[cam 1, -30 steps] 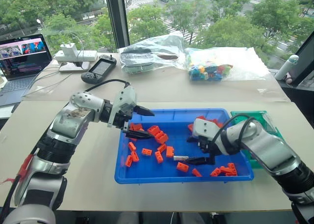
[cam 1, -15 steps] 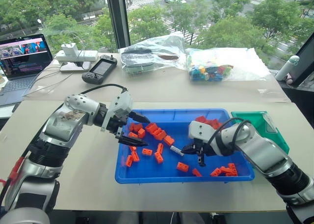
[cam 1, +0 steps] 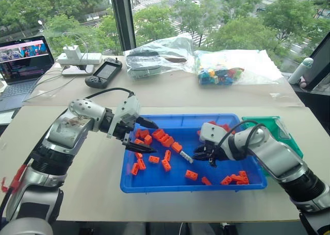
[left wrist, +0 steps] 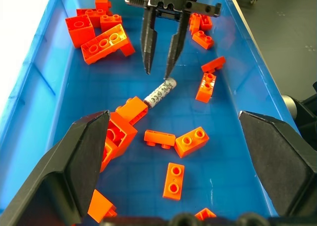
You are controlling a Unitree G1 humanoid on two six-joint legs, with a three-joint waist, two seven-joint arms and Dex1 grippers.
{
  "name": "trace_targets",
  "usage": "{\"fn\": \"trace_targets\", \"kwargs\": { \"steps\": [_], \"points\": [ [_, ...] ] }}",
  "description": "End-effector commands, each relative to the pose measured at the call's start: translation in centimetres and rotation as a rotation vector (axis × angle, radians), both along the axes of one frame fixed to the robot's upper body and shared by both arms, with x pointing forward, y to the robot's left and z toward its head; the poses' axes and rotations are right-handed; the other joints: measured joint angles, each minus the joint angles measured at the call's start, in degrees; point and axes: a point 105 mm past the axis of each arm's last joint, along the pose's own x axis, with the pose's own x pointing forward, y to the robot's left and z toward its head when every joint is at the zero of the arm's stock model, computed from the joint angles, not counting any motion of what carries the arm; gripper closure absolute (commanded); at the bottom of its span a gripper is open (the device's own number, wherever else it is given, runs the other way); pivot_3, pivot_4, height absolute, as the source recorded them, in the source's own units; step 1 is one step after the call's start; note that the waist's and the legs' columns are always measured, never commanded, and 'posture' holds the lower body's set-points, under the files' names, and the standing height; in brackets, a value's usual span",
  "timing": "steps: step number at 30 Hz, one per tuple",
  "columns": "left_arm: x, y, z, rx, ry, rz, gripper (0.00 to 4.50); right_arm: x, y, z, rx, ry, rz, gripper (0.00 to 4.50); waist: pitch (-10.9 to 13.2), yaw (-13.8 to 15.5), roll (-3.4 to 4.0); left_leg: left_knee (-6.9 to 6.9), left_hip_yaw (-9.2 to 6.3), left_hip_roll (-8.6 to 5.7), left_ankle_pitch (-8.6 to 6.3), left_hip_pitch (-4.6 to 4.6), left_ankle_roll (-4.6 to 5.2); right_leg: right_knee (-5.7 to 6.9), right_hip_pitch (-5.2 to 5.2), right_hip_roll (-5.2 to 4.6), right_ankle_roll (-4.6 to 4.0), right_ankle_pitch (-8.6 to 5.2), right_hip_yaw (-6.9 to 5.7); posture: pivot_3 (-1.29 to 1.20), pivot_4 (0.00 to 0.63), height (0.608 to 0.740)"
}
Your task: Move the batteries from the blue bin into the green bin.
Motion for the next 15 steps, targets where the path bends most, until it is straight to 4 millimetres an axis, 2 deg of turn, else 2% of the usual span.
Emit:
{"fn": "trace_targets", "kwargs": {
  "steps": [1,2,7,11,13,15],
  "points": [
    [-0.2,-0.1,0.7,-0.011,-0.021,-0.012,0.0,0.1,0.6,1.2,0.025,-0.025,-0.01,1.4,0.0,0.0,0.0,0.0,0.0,0.0,0.0,0.0,0.0,0.0,0.0,0.0,0.0,0.0,0.0,0.0,0.15,0.732],
    [-0.3,-0.1,0.7,-0.011,-0.02,-0.012,0.0,0.2,0.7,1.2,0.032,-0.02,-0.016,1.06,0.0,0.0,0.0,0.0,0.0,0.0,0.0,0.0,0.0,0.0,0.0,0.0,0.0,0.0,0.0,0.0,0.15,0.732],
    [-0.3,0.2,0.6,-0.003,-0.021,-0.004,0.0,0.2,2.0,1.3,0.076,0.003,-0.029,1.06,0.0,-0.1,0.0,0.0,0.0,0.0,0.0,0.0,0.0,0.02,-0.01,0.0,0.0,0.0,0.0,0.0,0.15,0.732],
    [-0.2,0.1,0.6,-0.007,-0.02,-0.003,0.0,0.6,2.0,-0.7,0.039,0.022,-0.059,1.06,0.0,-0.1,0.0,0.0,-0.01,0.0,0.0,0.0,0.0,0.08,-0.01,0.02,0.0,0.0,0.0,0.0,0.15,0.732],
    [-0.2,0.2,0.7,-0.012,-0.021,-0.003,0.0,1.0,1.2,-2.0,-0.03,0.004,-0.079,1.57,0.0,0.1,0.0,0.0,0.0,-0.01,0.0,0.0,0.0,0.08,0.0,0.01,0.0,0.0,0.0,0.0,0.15,0.732],
    [-0.5,0.6,0.7,-0.007,-0.016,-0.011,0.0,0.9,1.5,-2.2,0.0,0.024,-0.094,2.14,0.0,0.0,-0.01,0.0,0.01,-0.02,0.0,0.01,0.0,0.08,0.0,0.0,0.0,0.0,0.01,0.0,0.15,0.732]
  ]
}}
